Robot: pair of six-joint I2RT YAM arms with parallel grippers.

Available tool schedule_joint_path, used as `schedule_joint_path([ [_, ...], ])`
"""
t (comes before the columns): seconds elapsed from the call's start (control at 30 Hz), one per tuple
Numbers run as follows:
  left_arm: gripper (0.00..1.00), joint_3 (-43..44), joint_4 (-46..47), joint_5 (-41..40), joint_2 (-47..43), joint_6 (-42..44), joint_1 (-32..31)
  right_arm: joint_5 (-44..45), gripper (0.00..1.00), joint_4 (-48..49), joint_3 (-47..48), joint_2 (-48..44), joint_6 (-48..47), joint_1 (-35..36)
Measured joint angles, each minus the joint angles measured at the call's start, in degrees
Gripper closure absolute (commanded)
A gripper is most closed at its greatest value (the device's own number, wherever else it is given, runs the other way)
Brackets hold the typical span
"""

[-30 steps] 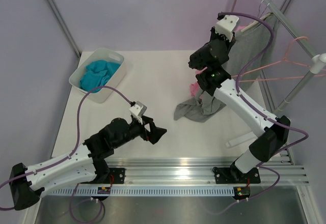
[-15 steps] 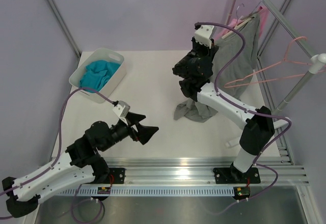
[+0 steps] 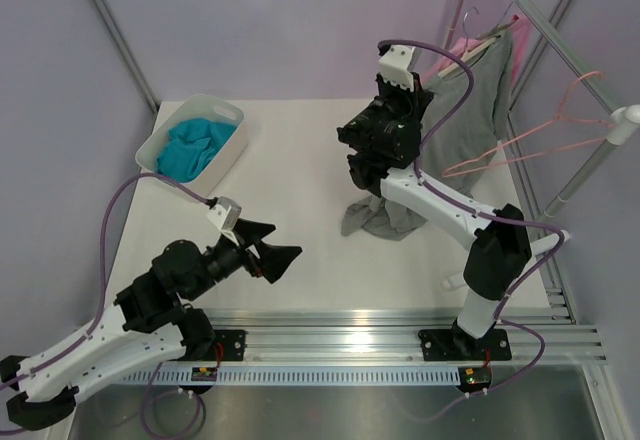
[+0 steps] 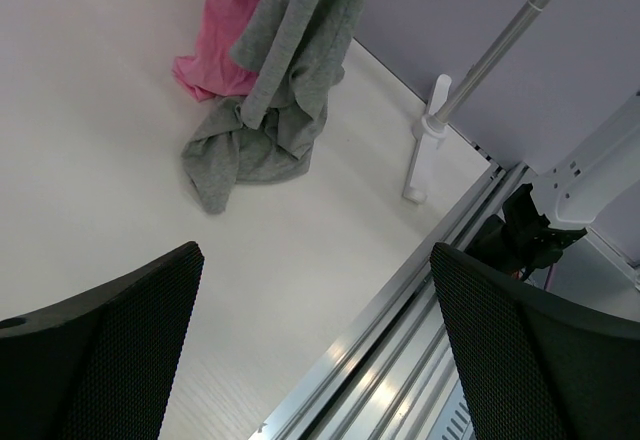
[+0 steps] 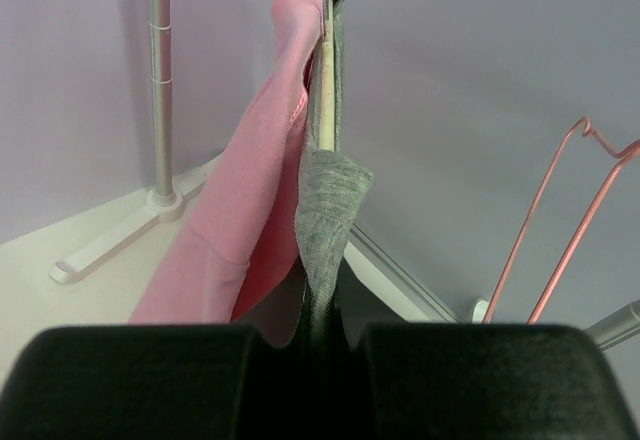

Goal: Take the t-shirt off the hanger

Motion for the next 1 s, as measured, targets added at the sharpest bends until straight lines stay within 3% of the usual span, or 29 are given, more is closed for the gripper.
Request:
schedule_joint_path([
  [0.4, 0.01, 5.6, -0.6, -2.3, 6.7, 1.4, 0.0, 0.8, 1.00, 1.9, 7.7, 7.1, -5.4, 1.7],
  [0.6, 0.01, 6.2, -0.6, -3.3, 8.6, 1.7, 0.0, 0.9, 1.00, 1.9, 14.5, 11.1, -12.6, 2.3],
  [1.0, 0.01, 6.9, -0.7, -4.7, 9.0, 1.5, 0.0, 0.9, 1.00, 2.0, 15.3, 11.6, -18.3, 4.2],
])
